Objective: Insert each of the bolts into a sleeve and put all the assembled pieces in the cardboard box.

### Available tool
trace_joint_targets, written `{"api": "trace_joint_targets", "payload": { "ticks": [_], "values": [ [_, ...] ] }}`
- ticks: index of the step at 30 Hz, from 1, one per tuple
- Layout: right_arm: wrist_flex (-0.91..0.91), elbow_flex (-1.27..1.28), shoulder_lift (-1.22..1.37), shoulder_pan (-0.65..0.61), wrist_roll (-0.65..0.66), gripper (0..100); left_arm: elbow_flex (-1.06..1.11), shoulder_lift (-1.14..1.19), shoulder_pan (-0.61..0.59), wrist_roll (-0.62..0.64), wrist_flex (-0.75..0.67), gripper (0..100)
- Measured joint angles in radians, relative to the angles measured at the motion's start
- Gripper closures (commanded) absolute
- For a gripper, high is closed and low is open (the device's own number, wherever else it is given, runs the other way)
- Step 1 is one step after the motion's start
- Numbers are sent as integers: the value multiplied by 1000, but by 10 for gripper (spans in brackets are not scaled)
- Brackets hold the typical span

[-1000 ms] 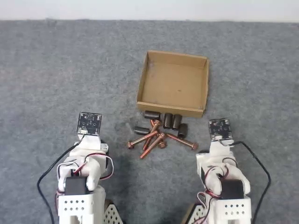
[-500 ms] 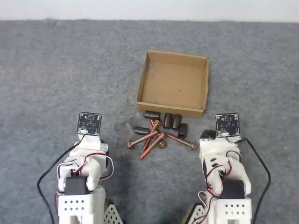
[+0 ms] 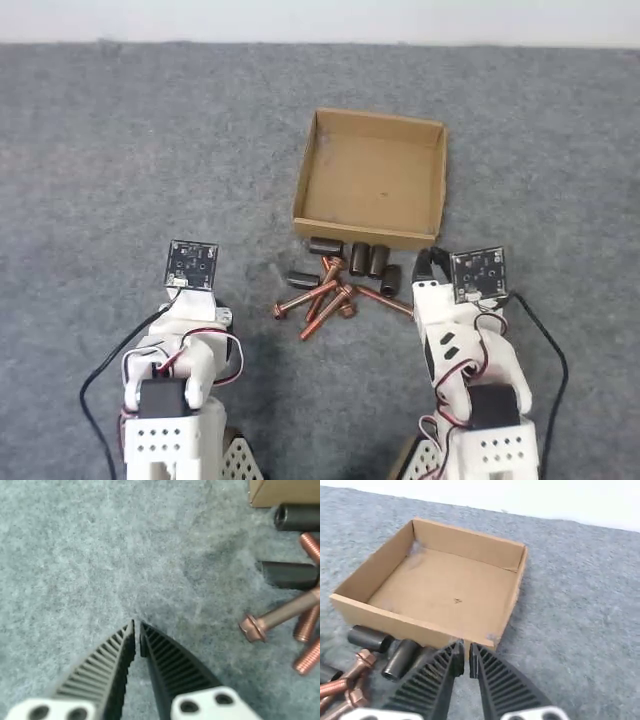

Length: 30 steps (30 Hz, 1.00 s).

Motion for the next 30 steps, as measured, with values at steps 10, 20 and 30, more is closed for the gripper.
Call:
{"api": "trace_joint_targets", "payload": {
  "ticks": [10,20,30],
  "values": [
    [77,-287,348,0,0,993,0,0,0,0,0,989],
    [77,-413,807,0,-83,992,0,0,0,0,0,989],
    [48,-476,1020,-180,-201,992,0,0,0,0,0,989]
  ]
}}
